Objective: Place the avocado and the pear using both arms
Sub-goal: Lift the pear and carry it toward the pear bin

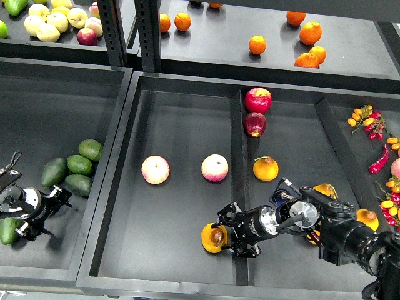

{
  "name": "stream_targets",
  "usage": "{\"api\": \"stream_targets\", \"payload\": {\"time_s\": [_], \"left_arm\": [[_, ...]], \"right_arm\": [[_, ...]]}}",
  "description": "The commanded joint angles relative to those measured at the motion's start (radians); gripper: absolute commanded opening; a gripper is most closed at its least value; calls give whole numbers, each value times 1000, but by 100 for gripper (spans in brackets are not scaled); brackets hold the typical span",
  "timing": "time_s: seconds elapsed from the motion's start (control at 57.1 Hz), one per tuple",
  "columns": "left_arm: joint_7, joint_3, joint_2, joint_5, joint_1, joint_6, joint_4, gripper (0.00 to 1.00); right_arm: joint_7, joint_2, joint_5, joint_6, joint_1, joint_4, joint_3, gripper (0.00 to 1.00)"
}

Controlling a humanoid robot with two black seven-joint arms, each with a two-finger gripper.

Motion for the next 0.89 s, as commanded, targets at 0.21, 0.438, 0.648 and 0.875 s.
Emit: {"api": "stream_targets", "payload": {"time_s": [0.21, 0.438, 0.648, 0.875], "left_arm": [[0, -1, 0, 0, -3, 0, -1, 92], [0, -1, 0, 1, -7, 0, -1, 92], [0, -1, -2, 1, -7, 0, -1, 92], [0, -1, -2, 0, -7, 0, -1, 92]], "right_arm": [[1, -118, 124, 0, 114, 45, -17, 26], [1, -338, 209, 0, 164, 179, -139, 27], [1, -453, 211, 0, 128, 222, -182, 29], [1, -448, 203, 0, 52, 217, -186, 30]]}}
